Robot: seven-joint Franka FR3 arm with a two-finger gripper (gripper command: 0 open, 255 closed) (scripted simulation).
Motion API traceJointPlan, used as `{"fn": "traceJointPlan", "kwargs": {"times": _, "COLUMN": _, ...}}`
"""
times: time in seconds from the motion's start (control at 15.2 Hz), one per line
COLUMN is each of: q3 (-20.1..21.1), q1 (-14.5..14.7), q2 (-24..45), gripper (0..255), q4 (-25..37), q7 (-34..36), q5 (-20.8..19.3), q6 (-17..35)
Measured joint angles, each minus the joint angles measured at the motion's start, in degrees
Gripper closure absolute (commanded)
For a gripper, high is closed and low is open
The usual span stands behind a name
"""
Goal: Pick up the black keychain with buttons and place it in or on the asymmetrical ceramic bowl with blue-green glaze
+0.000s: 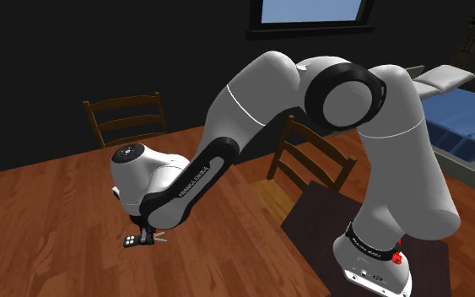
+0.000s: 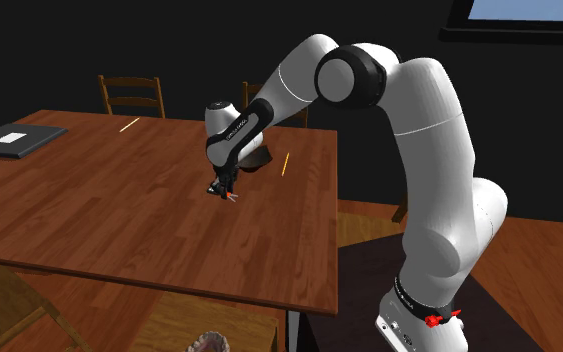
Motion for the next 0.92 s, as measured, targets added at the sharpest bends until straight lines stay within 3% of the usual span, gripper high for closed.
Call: {"fn": "traceJointPlan", "kwargs": {"times": 0.92, "q3": 1.13, "q1": -0.89, "q2": -5.08, "gripper": 255, "q4": 0.35, "q7": -1.14, "q5": 1.6, "q6": -5.48}}
